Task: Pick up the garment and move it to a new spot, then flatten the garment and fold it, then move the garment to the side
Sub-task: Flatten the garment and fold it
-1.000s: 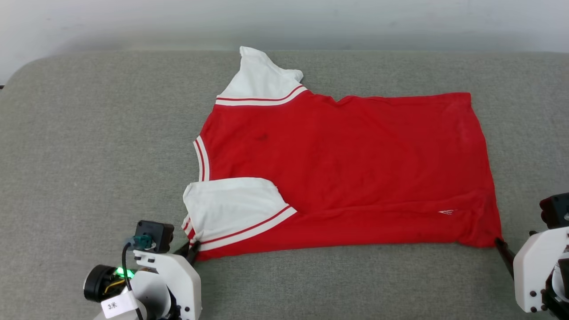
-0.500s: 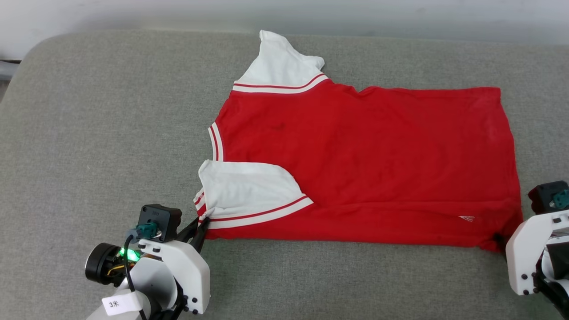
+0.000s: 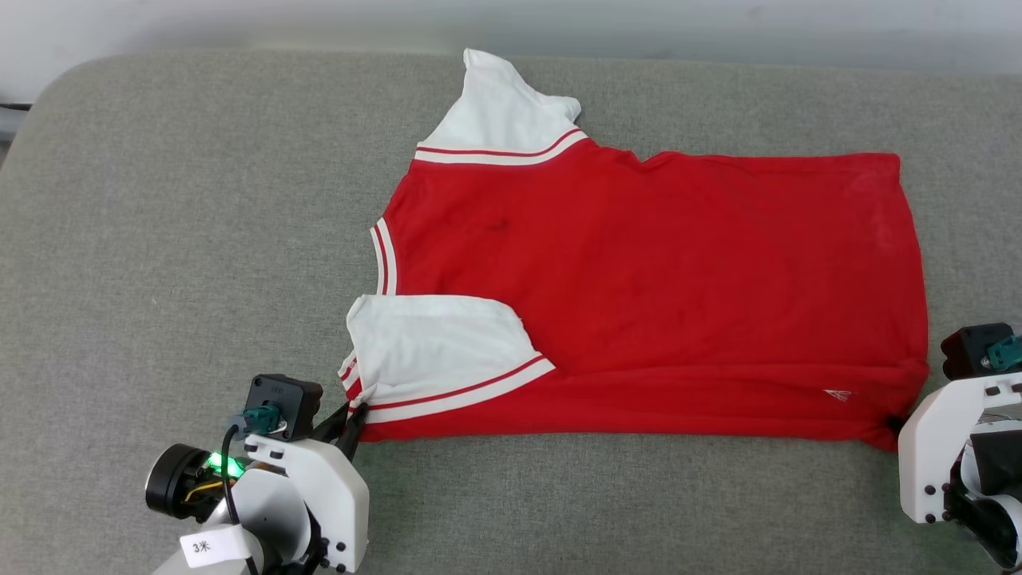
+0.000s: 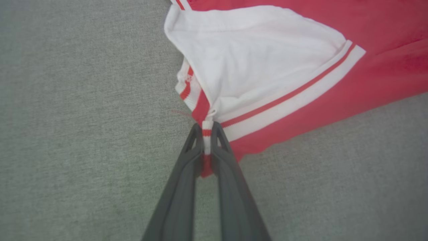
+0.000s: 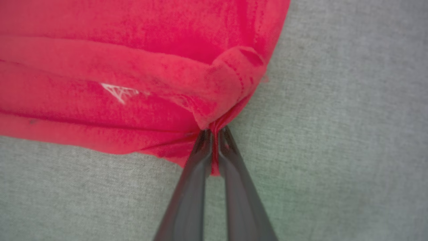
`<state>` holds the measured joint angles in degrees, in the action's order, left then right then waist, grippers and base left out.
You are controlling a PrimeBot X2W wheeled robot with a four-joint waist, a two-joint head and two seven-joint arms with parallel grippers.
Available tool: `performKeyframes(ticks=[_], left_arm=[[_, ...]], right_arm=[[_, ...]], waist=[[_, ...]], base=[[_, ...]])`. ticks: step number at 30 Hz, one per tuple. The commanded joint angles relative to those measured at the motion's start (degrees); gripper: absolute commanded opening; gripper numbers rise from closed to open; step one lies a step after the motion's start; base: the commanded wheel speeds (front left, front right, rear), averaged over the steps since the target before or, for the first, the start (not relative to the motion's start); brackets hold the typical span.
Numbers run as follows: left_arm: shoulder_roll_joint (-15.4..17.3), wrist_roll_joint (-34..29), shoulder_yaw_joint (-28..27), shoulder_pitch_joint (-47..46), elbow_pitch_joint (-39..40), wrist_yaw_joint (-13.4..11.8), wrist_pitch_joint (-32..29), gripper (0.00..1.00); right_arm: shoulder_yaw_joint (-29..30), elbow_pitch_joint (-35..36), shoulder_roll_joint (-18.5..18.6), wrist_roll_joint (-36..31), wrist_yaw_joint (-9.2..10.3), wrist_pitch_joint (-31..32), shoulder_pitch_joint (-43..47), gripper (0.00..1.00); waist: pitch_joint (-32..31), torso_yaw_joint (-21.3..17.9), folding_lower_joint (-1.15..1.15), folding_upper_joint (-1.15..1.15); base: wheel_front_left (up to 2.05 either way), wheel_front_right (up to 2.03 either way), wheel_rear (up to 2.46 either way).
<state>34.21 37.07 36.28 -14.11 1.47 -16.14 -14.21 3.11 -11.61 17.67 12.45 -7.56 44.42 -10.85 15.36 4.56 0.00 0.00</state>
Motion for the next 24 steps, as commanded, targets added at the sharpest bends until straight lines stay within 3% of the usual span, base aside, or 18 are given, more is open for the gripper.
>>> performKeyframes(ticks=[1,10,17,24], left_arm=[[0.4,0.4,-0.1,0.5,-0.4,0.1,-0.1,0.00],[1.8,1.9,0.5,3.4,-1.8,0.6,-1.3,0.00],[4.4,3.6,1.6,8.6,1.4,-0.2,-3.7,0.00],[4.0,4.5,3.0,10.7,1.3,0.5,-4.4,0.00]], right_arm=[[-0.1,-2.8,0.2,0.3,0.15,0.9,2.0,0.00],[0.1,-0.7,2.0,3.8,0.14,1.5,4.0,0.00],[1.8,6.3,5.5,7.5,0.15,7.0,9.8,0.00],[5.3,10.0,4.4,7.4,0.15,11.2,15.0,0.00]], waist=[[-0.6,-0.2,0.00,0.00],[-6.1,-1.0,0.00,0.00],[-9.9,-1.2,0.00,0.00],[-9.1,-1.1,0.00,0.00]], base=[[0.00,0.00,0.00],[0.00,0.00,0.00],[0.00,0.00,0.00],[0.00,0.00,0.00]])
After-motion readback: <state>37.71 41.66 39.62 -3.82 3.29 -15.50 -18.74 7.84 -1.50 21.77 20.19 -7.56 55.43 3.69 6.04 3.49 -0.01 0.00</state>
